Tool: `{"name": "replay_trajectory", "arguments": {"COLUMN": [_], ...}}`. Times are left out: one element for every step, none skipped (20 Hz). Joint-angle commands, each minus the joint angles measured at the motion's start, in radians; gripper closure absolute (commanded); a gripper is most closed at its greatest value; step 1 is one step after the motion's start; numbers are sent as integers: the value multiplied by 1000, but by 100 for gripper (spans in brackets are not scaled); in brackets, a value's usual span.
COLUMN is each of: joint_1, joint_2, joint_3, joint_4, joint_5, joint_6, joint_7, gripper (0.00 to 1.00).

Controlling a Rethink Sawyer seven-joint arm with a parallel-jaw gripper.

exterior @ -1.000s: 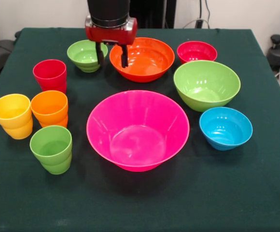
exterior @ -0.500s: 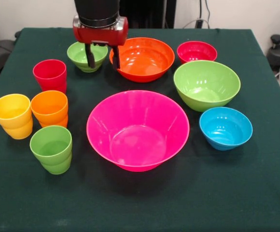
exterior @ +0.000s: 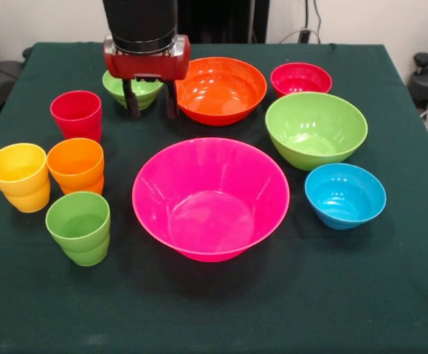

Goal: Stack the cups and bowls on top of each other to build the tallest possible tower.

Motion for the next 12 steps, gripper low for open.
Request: {"name": "replay_trajectory", "arguments": {"joint_1": [-46, -59, -69, -78, -85, -94, -101, -110, -116, -119, -122, -129], "joint_2": [-5, -17, -23, -28, -30, -29, -30, -33, -30, -26, -23, -8], "joint_3": [36, 36, 39, 39, 41, 46, 50, 53, 57, 59, 62, 67], "joint_4": [5, 17, 20, 22, 19, 15, 10, 7, -2, -9, -17, -47], "joint_5": [-82, -83, -86, -88, -91, -89, -90, -91, -94, -96, -98, -104], "joint_6": [110, 105, 103, 105, 108, 115, 118, 125, 129, 133, 137, 159], "joint_7": [-327, -333, -346, -354, -366, -378, -389, -405, -418, -425, -433, -464], "gripper": [0, 0, 0, 0, 0, 0, 0, 0, 0, 0, 0, 0]}}
